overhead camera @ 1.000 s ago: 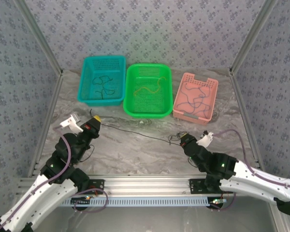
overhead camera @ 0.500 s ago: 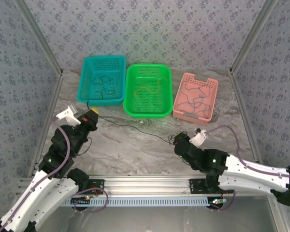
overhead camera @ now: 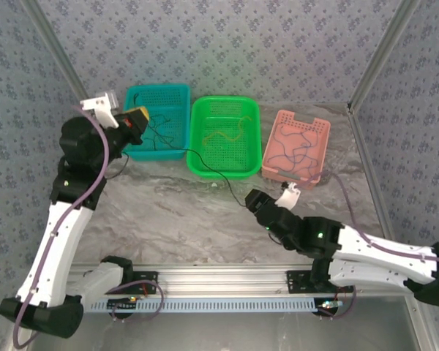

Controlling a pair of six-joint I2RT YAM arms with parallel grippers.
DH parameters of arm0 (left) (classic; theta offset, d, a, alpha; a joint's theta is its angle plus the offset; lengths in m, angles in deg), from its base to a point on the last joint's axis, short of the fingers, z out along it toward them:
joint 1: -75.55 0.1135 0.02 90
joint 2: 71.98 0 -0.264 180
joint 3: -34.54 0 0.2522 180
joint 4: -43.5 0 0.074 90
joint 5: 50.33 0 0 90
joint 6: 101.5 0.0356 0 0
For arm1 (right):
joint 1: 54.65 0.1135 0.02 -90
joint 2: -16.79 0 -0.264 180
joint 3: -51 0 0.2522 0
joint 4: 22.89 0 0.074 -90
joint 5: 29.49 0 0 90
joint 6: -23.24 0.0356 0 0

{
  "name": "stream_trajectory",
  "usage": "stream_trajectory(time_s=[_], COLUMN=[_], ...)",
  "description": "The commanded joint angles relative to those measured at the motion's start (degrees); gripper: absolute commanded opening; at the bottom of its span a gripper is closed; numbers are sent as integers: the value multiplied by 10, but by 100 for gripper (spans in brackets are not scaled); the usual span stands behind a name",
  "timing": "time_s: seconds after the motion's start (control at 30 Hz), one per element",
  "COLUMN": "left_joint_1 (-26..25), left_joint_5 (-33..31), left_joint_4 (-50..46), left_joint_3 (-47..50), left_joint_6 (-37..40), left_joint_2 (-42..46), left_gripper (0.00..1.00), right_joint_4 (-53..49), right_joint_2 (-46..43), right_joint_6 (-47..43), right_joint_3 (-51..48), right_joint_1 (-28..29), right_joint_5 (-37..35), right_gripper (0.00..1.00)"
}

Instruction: Untangle the cables

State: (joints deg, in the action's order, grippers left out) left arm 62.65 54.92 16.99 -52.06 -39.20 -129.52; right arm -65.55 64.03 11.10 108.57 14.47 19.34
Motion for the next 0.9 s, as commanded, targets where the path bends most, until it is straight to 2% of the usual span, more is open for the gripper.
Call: stream_trajectory(time_s=[0.0,0.17,0.33,0.43,0.67,0.87], left_joint_1=[30,71,89,93,125,130], left_joint_5=[45,20,44,36,4,-55], left_joint_4=[-38,-52,-21,-19,-10,-67], left_joint_3=[-61,-138,-164,-181,-253,-348], left_joint_6=[64,65,51,57,35,54], left_joint_2=[-40,-111,-156,-181,-255,-327], left_gripper=[0,0,0,0,0,0], right_joint_4=[-53,-136,-95,-90,-70,-60], right_joint_2=[-33,-53,-122,-128,-116,-107], right_joint_6=[-116,-147,-178,-206,-223,-226], right_joint_3=[26,45,-4,-7,-17,-28], right_joint_1=[-27,-85,-114,-137,-174,-192], right_joint_5=[4,32,43,65,118,139], right_gripper=[64,68,69,69,68,68])
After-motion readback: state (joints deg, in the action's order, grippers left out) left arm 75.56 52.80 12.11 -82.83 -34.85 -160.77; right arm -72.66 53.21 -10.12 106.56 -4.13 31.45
